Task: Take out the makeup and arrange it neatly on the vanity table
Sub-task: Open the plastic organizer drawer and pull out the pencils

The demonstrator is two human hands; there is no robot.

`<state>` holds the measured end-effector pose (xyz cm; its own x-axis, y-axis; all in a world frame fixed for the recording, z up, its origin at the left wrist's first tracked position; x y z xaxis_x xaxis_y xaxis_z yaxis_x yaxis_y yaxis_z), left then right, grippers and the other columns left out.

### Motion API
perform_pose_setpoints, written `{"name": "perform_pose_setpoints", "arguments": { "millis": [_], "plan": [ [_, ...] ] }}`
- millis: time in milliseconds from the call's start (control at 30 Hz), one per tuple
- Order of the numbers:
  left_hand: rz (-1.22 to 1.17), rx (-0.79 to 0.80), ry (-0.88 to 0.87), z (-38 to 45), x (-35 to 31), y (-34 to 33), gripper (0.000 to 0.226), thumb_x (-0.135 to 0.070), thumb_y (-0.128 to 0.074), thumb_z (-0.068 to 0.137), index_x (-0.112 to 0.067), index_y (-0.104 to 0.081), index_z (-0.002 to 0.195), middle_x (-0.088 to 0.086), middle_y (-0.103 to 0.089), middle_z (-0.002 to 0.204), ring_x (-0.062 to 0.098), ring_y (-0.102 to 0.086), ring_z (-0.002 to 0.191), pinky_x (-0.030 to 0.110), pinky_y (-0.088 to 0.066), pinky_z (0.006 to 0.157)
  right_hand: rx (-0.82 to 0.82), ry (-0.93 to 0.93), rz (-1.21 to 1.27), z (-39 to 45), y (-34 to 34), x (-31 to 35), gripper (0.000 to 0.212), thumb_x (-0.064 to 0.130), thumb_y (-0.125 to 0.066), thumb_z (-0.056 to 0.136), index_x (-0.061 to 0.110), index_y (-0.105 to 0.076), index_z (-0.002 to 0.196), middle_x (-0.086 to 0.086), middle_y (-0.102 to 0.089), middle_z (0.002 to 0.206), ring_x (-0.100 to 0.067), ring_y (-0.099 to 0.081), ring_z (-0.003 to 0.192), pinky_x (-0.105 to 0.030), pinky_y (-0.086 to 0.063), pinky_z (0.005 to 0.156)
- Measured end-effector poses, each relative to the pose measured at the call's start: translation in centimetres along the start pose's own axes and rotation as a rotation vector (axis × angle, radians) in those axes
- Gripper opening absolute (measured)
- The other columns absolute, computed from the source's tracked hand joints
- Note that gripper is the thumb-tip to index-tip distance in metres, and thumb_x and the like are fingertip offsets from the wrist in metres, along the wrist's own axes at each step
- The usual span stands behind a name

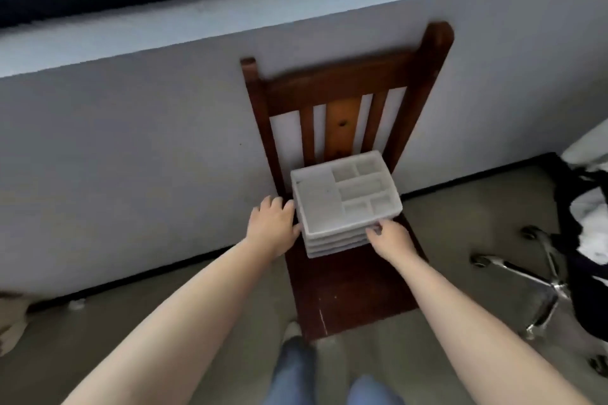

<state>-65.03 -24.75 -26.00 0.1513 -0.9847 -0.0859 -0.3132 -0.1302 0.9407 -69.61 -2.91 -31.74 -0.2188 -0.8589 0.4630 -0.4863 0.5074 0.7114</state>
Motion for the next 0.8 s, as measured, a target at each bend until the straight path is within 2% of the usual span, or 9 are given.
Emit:
{"name": "perform_pose_setpoints", "arguments": {
  "millis": [133,267,367,467,533,667,733,800],
  "plan": [
    [-0.060,0.064,-0.087,4.7,-0.2,-4.4,0.061,-0.039,-0.039,0.095,-0.010,-0.018,0.144,0.009,-0.016,0.154,0.026,-0.009,0.143,0.042,-0.023,0.112,0.057,-0.258,0.400,2.8,-6.5,-2.7,0.037,0.024,-0.046,0.093,0.008,-0.049,0.126,-0.013,-0.055,0.127,-0.028,-0.053,0.114,-0.029,-0.042,0.084],
    [-0.043,0.060,-0.147,7.5,-0.2,-8.7,0.065,-0.040,-0.035,0.096,-0.004,-0.011,0.145,0.012,-0.004,0.156,0.026,0.001,0.144,0.036,-0.007,0.116,0.039,-0.435,1.035,5.5,-11.6,-3.3,0.041,0.018,-0.043,0.095,0.012,-0.038,0.135,-0.009,-0.052,0.126,-0.021,-0.052,0.111,-0.039,-0.043,0.098],
    [-0.068,0.021,-0.170,8.3,-0.4,-10.6,0.068,-0.037,-0.039,0.095,0.002,-0.012,0.144,0.018,-0.003,0.155,0.031,0.001,0.144,0.036,-0.003,0.116,-0.067,-0.532,1.473,7.4,-12.9,-3.4,0.028,0.020,-0.039,0.097,0.012,-0.046,0.122,-0.006,-0.057,0.103,-0.021,-0.055,0.101,-0.043,-0.042,0.098],
    [-0.126,-0.087,-0.198,8.2,-1.1,-10.9,0.066,-0.023,-0.053,0.090,0.016,-0.025,0.135,0.035,-0.018,0.146,0.048,-0.015,0.137,0.043,-0.008,0.111,-0.162,-0.613,1.762,8.5,-13.2,-4.0,0.026,0.032,-0.035,0.098,0.013,-0.053,0.099,-0.008,-0.057,0.092,-0.024,-0.056,0.090,-0.046,-0.043,0.096],
    [-0.139,-0.151,-0.213,8.2,-1.4,-11.0,0.062,-0.012,-0.060,0.084,0.022,-0.032,0.128,0.042,-0.028,0.137,0.057,-0.026,0.128,0.052,-0.012,0.106,-0.137,-0.606,1.811,8.8,-13.2,-4.3,0.033,0.041,-0.033,0.097,0.014,-0.052,0.098,-0.010,-0.056,0.094,-0.023,-0.056,0.086,-0.045,-0.045,0.090],
    [-0.170,-0.168,-0.200,8.4,-1.3,-11.3,0.060,-0.004,-0.060,0.082,0.024,-0.032,0.127,0.044,-0.029,0.135,0.058,-0.026,0.127,0.054,-0.016,0.105,-0.088,-0.545,1.714,7.9,-13.0,-5.5,0.042,0.047,-0.037,0.094,0.017,-0.041,0.124,-0.009,-0.057,0.104,-0.025,-0.058,0.096,-0.040,-0.048,0.085],
    [-0.167,-0.157,-0.196,8.4,-1.2,-11.4,0.060,-0.003,-0.061,0.081,0.025,-0.033,0.125,0.045,-0.030,0.133,0.059,-0.027,0.125,0.055,-0.017,0.104,-0.097,-0.576,1.595,6.3,-13.3,-6.9,0.038,0.038,-0.043,0.095,0.014,-0.040,0.124,-0.010,-0.055,0.112,-0.027,-0.057,0.104,-0.040,-0.048,0.087],
    [-0.162,-0.156,-0.206,8.4,-1.3,-11.5,0.059,-0.003,-0.060,0.081,0.025,-0.033,0.125,0.045,-0.029,0.133,0.060,-0.027,0.125,0.058,-0.019,0.104,-0.128,-0.645,1.531,4.1,-14.1,-8.5,0.026,0.021,-0.047,0.095,0.009,-0.041,0.117,-0.014,-0.053,0.113,-0.027,-0.055,0.105,-0.039,-0.047,0.086]
  ]
}}
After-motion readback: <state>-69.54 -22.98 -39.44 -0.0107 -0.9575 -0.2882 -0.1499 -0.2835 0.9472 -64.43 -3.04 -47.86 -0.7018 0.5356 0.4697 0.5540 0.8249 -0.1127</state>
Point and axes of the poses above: each hand's wrist, its own z-axis towards the middle knuckle, its own y-axis out of the back of the hand, x = y × z, the point moved 6 cm from there along z, towards the middle knuckle
